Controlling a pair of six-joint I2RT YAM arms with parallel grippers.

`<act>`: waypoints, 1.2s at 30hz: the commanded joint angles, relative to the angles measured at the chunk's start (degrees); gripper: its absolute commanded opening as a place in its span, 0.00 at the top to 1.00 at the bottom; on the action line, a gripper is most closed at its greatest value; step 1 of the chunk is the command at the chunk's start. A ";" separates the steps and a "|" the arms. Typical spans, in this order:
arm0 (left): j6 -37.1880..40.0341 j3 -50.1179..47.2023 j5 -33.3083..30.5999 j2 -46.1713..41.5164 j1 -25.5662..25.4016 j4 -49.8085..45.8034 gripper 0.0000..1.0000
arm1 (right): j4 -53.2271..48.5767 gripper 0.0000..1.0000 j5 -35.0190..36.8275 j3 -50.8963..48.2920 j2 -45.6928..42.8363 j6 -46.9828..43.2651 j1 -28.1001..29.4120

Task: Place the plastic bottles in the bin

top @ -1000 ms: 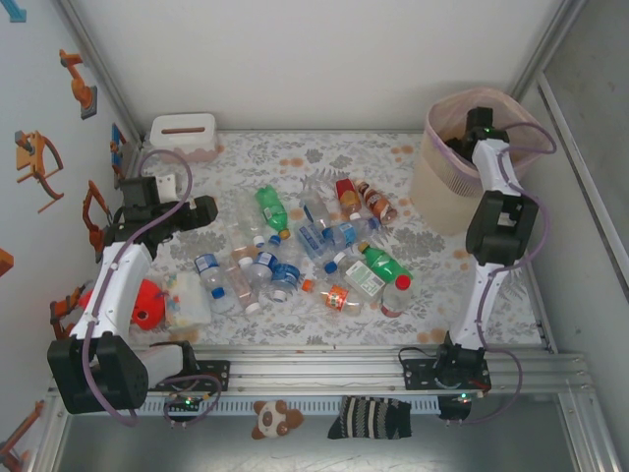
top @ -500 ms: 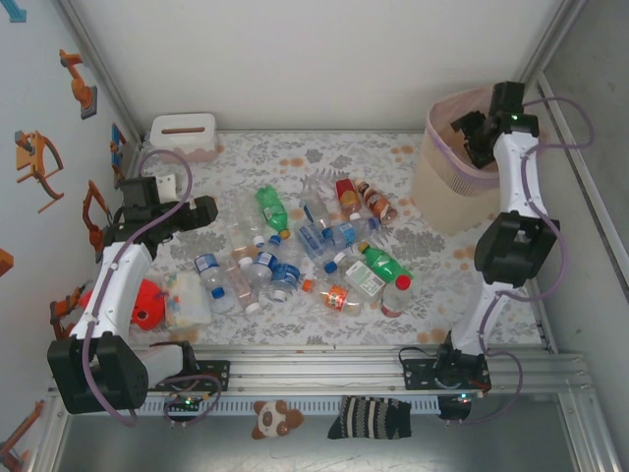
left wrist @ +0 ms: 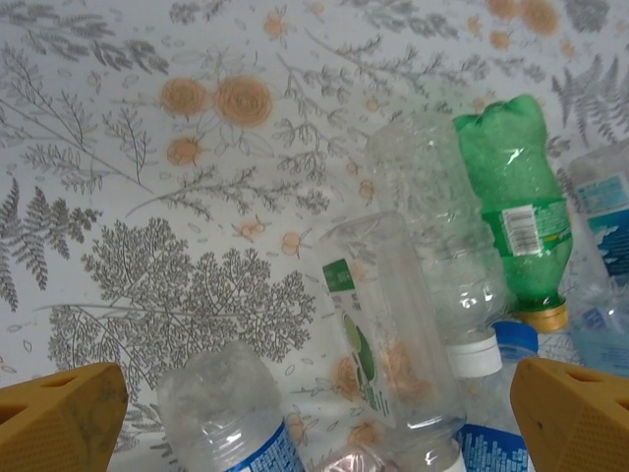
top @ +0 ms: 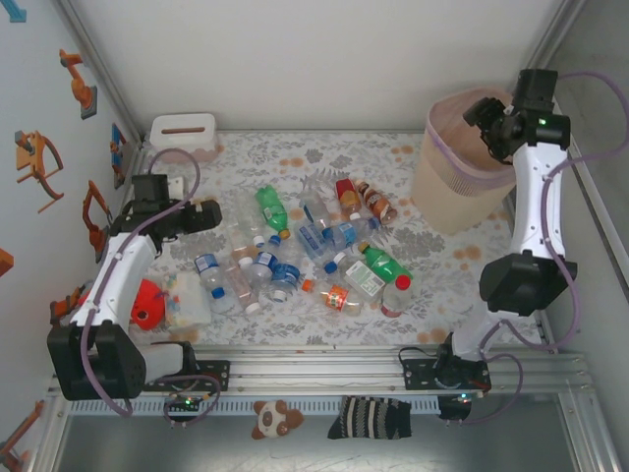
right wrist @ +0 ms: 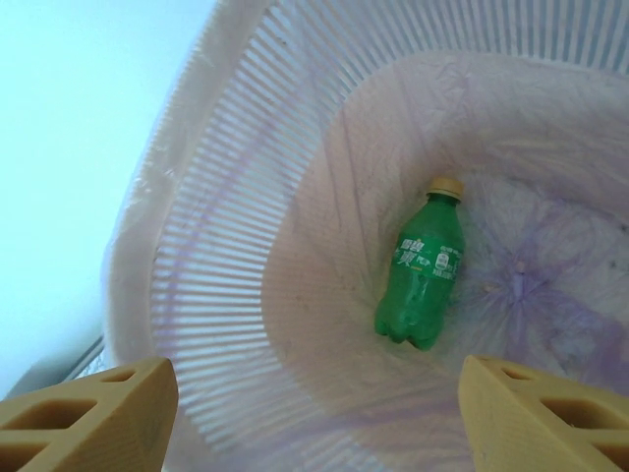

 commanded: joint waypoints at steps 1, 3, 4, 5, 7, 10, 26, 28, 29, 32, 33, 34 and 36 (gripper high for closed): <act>-4.46 1.61 -3.75 2.00 -0.21 -7.51 0.01 | -2.67 0.26 0.99 -0.26 -3.83 -4.65 -0.04; -7.53 0.86 -4.56 3.17 -0.13 -8.92 0.02 | -2.51 0.26 1.09 -1.64 -5.56 -5.10 0.01; -8.64 0.73 -4.57 4.04 0.03 -9.64 0.03 | -2.47 0.26 1.17 -2.36 -6.31 -5.24 0.01; -9.29 0.71 -4.26 5.05 0.04 -10.19 0.03 | -2.35 0.26 1.18 -2.80 -6.95 -5.34 0.01; -10.67 0.79 -3.80 7.53 0.29 -11.06 0.05 | -2.26 0.26 1.24 -3.78 -8.23 -5.50 0.01; -12.00 1.35 -2.63 11.26 0.81 -11.67 0.10 | -1.68 0.26 1.00 -5.21 -9.82 -5.50 0.01; -14.48 1.60 -0.51 20.78 2.49 -8.16 0.25 | 0.34 0.27 0.47 -10.45 -13.27 -5.08 0.01; -14.65 1.51 -0.31 21.50 2.67 -7.58 0.26 | 0.31 0.27 0.56 -10.68 -13.61 -5.06 -0.06; -14.74 1.75 0.26 21.89 2.72 -7.37 0.27 | 0.39 0.27 0.56 -10.88 -13.80 -4.95 -0.05; -15.01 2.20 0.62 22.98 2.79 -6.75 0.29 | 0.84 0.26 0.91 -11.65 -14.08 -5.08 0.01; -15.04 2.38 0.54 23.35 2.87 -6.70 0.29 | 0.88 0.27 0.87 -11.86 -14.03 -5.04 0.00; -15.03 2.42 0.59 23.72 2.86 -6.74 0.29 | 0.88 0.26 0.75 -12.07 -14.07 -4.96 0.01; -15.18 2.55 0.94 24.43 2.97 -6.71 0.29 | 1.08 0.27 0.56 -12.79 -14.45 -4.80 0.00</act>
